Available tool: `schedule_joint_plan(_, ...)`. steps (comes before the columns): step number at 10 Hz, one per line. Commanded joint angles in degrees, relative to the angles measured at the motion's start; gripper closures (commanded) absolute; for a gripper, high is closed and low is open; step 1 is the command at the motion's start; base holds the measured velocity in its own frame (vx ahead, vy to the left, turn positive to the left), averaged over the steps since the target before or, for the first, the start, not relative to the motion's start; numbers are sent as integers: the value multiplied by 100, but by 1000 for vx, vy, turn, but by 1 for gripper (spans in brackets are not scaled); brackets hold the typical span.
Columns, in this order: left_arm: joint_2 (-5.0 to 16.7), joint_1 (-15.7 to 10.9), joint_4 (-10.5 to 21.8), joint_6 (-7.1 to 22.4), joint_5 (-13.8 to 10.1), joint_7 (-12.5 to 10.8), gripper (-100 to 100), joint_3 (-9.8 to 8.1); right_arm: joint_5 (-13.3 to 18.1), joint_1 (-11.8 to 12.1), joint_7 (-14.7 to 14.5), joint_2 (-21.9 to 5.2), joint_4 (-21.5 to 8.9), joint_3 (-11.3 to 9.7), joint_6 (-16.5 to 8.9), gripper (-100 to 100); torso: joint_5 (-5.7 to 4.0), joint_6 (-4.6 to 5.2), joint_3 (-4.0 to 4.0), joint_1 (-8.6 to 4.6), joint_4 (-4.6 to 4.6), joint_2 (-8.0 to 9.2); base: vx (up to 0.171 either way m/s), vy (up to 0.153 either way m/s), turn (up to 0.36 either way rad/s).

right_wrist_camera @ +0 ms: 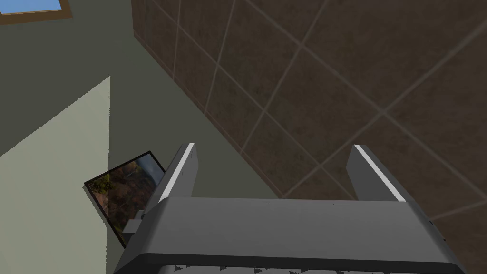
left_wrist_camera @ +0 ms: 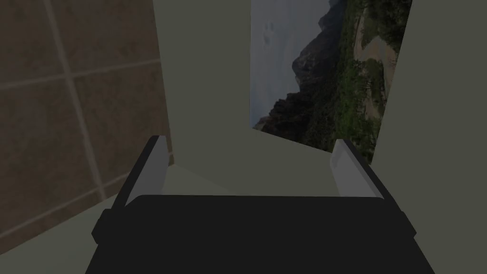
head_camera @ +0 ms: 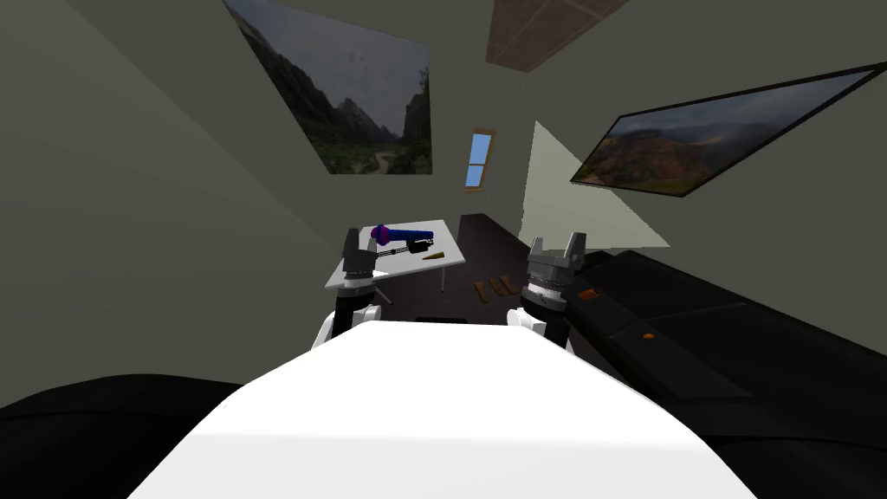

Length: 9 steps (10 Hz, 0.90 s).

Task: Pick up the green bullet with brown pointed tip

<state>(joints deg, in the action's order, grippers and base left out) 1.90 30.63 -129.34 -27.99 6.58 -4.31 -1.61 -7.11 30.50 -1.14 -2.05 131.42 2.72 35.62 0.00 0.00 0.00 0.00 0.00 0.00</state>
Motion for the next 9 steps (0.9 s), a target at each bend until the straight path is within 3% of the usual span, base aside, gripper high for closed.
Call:
schedule_joint_plan(1,259,-4,78,107,-126,-58,-100,-41,0,0,0,0,0,0,0,0,0,0,0,0,0,0,-3,-29,-44)
schedule_joint_plan(5,781,-17,321,442,-568,-244,-100,-187,0,0,0,1,0,-1,0,0,-5,1,0,-20,0,0,-3,-58,-49)
schedule_joint_plan(9,1382,-38,663,910,-1241,-509,-100,-411,0,0,0,1,0,-1,0,0,-7,0,3,-31,1,5,-10,-91,-58)
